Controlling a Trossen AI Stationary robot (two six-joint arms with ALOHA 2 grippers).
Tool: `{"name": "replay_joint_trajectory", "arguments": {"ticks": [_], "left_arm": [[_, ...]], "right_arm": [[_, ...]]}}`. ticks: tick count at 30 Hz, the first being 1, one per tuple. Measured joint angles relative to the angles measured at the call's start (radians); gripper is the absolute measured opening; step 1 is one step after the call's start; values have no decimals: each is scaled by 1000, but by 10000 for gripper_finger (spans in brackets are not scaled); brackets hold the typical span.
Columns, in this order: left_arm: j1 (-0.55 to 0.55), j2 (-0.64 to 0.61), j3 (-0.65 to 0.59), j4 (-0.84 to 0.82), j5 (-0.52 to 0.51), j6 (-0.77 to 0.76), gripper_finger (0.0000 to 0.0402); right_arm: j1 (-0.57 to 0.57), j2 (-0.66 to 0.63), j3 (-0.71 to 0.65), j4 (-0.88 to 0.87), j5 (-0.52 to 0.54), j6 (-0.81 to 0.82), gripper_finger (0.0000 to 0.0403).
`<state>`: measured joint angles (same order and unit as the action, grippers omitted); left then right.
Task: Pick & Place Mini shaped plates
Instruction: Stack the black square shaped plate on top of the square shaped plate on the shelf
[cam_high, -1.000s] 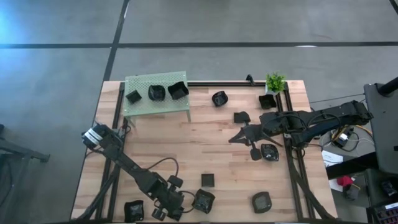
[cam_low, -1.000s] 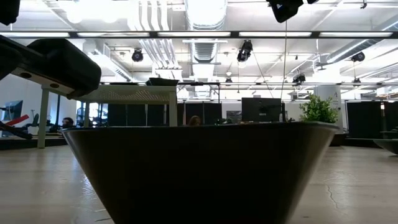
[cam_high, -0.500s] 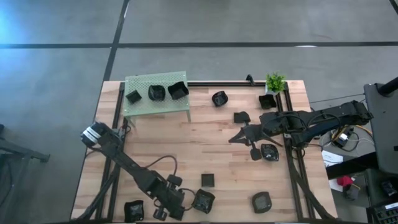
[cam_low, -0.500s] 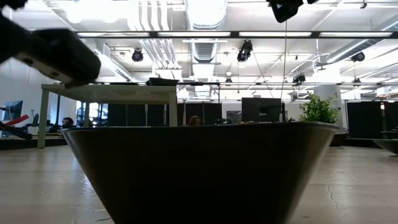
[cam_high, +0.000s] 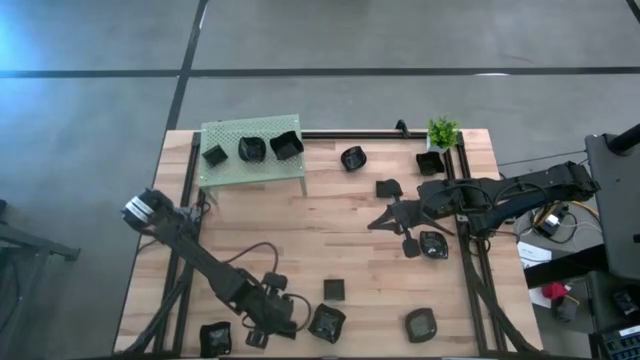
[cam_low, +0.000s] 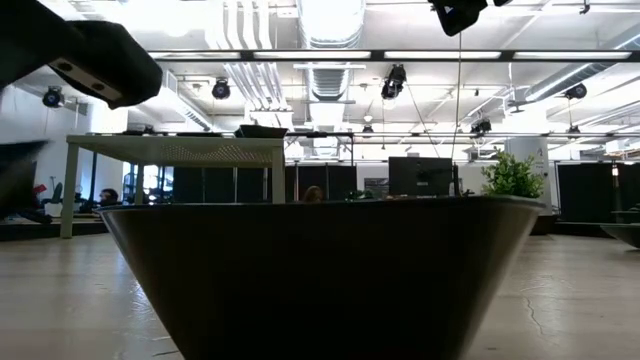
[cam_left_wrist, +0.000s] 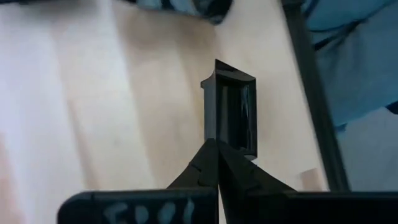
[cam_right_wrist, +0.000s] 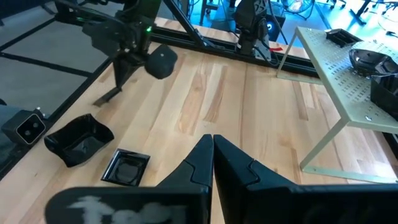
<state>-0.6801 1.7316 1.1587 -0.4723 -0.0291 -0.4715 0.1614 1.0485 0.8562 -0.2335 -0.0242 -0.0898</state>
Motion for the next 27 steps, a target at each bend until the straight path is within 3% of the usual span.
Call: {"name": "replay_joint_trajectory", "arguments": {"ticks": [7, 18, 27], "left_arm": [[14, -62, 0, -86, -56, -76, 0], [47, -278, 0, -241, -212, -219, 0], [81, -477, 0, -334, -418, -362, 0]], "right_arm": [[0, 0, 0, 0, 0, -4, 8], [0, 0, 0, 5, 0, -15, 8], [0, 0, 0, 5, 0, -15, 8]]}}
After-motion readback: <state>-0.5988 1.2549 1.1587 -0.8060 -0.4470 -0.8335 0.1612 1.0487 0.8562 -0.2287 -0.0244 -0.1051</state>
